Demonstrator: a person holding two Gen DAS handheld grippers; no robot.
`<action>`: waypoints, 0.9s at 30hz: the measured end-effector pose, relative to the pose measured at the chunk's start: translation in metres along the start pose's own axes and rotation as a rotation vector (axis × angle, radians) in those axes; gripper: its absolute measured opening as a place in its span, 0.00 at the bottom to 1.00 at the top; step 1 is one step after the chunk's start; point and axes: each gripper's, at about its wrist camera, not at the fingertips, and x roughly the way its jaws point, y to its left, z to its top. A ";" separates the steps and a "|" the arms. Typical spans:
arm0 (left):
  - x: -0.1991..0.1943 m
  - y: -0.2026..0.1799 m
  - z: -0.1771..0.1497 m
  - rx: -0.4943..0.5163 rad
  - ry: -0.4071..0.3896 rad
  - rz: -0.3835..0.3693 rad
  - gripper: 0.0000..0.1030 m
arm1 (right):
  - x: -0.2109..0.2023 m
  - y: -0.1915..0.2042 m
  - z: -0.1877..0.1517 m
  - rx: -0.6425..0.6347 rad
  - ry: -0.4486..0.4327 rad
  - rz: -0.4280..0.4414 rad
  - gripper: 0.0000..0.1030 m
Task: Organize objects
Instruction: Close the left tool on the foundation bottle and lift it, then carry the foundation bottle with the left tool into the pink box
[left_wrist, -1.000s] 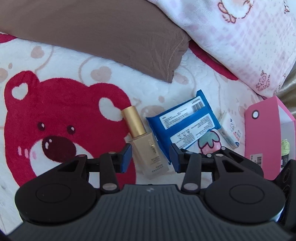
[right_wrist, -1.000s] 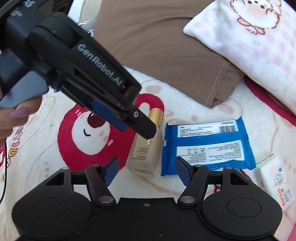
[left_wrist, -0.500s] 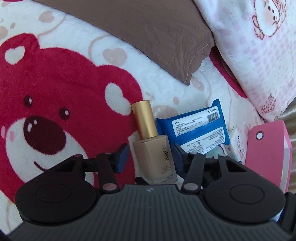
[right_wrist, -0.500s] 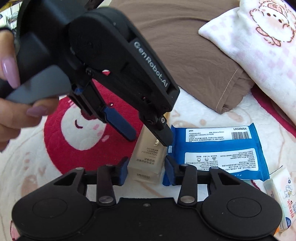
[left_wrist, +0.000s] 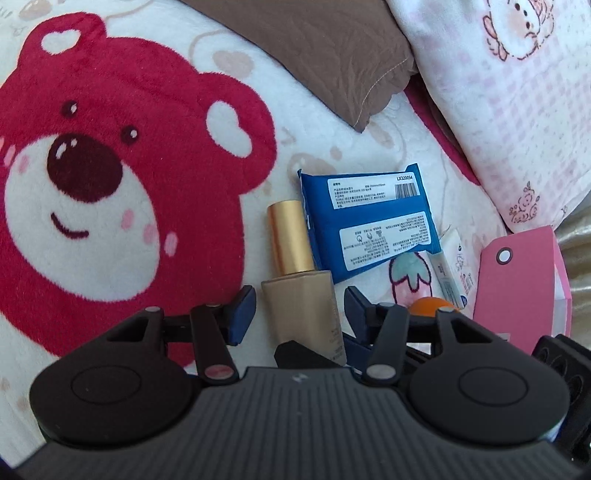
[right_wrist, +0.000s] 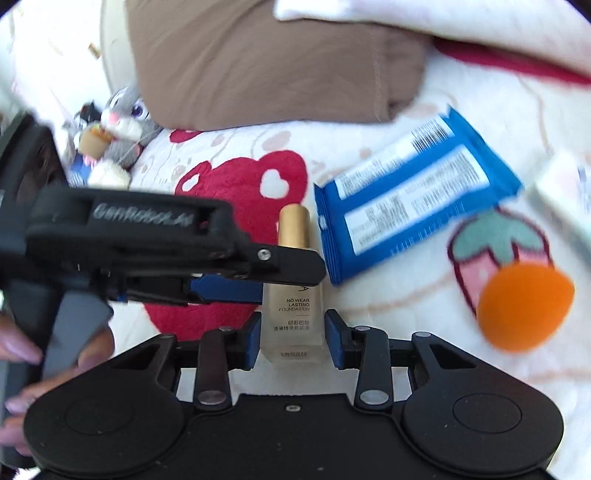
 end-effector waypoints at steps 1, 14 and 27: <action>0.000 0.001 -0.002 -0.015 0.000 -0.007 0.42 | -0.002 -0.003 -0.001 0.020 0.008 0.010 0.40; -0.001 -0.018 -0.018 0.034 -0.050 0.056 0.37 | 0.000 -0.009 -0.012 -0.044 0.002 0.039 0.39; -0.054 -0.051 -0.034 0.092 -0.021 -0.037 0.37 | -0.063 0.038 -0.018 -0.178 0.011 -0.065 0.40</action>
